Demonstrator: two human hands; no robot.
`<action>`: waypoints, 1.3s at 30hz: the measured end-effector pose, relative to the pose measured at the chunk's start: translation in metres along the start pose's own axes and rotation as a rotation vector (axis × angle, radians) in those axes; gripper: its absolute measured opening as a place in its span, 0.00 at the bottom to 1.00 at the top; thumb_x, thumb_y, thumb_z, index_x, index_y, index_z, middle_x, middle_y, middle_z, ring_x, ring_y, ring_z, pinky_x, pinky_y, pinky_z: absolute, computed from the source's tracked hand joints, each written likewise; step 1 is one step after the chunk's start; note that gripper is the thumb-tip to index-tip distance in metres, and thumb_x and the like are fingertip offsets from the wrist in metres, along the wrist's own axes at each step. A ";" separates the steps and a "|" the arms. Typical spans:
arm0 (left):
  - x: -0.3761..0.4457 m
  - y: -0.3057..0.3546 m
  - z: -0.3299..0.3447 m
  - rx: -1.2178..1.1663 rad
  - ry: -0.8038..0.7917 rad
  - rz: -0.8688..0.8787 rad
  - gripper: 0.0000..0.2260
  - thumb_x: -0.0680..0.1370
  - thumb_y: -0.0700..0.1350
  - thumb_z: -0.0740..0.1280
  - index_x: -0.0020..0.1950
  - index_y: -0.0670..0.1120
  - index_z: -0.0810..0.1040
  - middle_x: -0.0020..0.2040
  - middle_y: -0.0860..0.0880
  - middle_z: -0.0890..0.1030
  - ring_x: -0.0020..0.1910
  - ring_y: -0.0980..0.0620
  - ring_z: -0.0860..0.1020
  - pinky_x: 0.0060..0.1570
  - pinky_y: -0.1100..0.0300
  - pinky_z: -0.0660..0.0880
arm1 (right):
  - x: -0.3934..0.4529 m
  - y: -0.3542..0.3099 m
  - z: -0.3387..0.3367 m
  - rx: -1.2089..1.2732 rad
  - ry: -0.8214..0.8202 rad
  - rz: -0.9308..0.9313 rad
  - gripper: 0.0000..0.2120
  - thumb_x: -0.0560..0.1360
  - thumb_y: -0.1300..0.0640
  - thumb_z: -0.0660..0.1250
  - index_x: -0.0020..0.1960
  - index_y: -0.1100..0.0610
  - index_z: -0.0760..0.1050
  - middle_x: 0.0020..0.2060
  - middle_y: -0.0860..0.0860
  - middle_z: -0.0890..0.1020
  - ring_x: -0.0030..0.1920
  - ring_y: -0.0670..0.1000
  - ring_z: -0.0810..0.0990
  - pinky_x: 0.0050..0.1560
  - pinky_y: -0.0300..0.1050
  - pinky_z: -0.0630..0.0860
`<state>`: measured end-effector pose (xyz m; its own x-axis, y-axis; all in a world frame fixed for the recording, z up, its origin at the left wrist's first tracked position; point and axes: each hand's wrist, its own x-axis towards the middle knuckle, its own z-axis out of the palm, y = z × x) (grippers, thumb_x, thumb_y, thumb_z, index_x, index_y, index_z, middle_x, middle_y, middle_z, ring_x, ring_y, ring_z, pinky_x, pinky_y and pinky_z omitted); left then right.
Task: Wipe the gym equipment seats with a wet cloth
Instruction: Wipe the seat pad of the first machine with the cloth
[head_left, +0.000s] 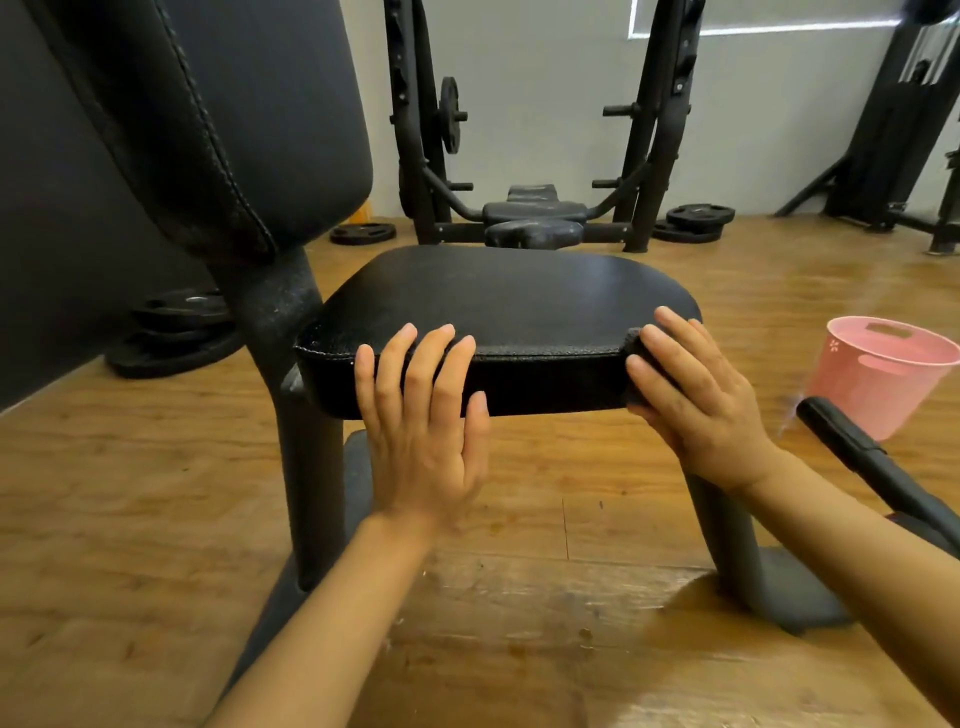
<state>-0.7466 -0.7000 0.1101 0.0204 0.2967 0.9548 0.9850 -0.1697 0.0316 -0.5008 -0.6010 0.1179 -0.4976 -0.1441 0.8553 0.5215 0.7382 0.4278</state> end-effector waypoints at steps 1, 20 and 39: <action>0.000 0.001 0.000 0.003 0.003 -0.007 0.17 0.81 0.47 0.57 0.70 0.44 0.67 0.69 0.46 0.69 0.72 0.41 0.64 0.77 0.44 0.46 | 0.001 -0.002 0.000 0.027 -0.004 0.018 0.20 0.84 0.57 0.61 0.75 0.56 0.64 0.71 0.58 0.67 0.77 0.59 0.62 0.75 0.58 0.62; 0.005 0.023 0.005 0.033 -0.019 0.029 0.17 0.83 0.49 0.55 0.69 0.42 0.66 0.69 0.45 0.69 0.71 0.42 0.66 0.77 0.43 0.50 | -0.009 0.025 -0.001 0.085 -0.019 -0.130 0.28 0.83 0.58 0.63 0.80 0.55 0.57 0.79 0.52 0.58 0.78 0.58 0.59 0.77 0.56 0.59; 0.016 0.053 -0.012 0.261 -0.212 -0.074 0.17 0.85 0.51 0.53 0.67 0.42 0.67 0.67 0.44 0.69 0.69 0.41 0.67 0.75 0.45 0.53 | 0.033 0.018 -0.008 0.355 -0.099 -0.212 0.21 0.80 0.57 0.70 0.71 0.55 0.73 0.72 0.54 0.72 0.72 0.57 0.71 0.72 0.55 0.69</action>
<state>-0.6961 -0.7154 0.1304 -0.0442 0.4923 0.8693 0.9953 0.0972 -0.0044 -0.5019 -0.5979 0.1559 -0.6410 -0.2660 0.7200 0.1380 0.8828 0.4489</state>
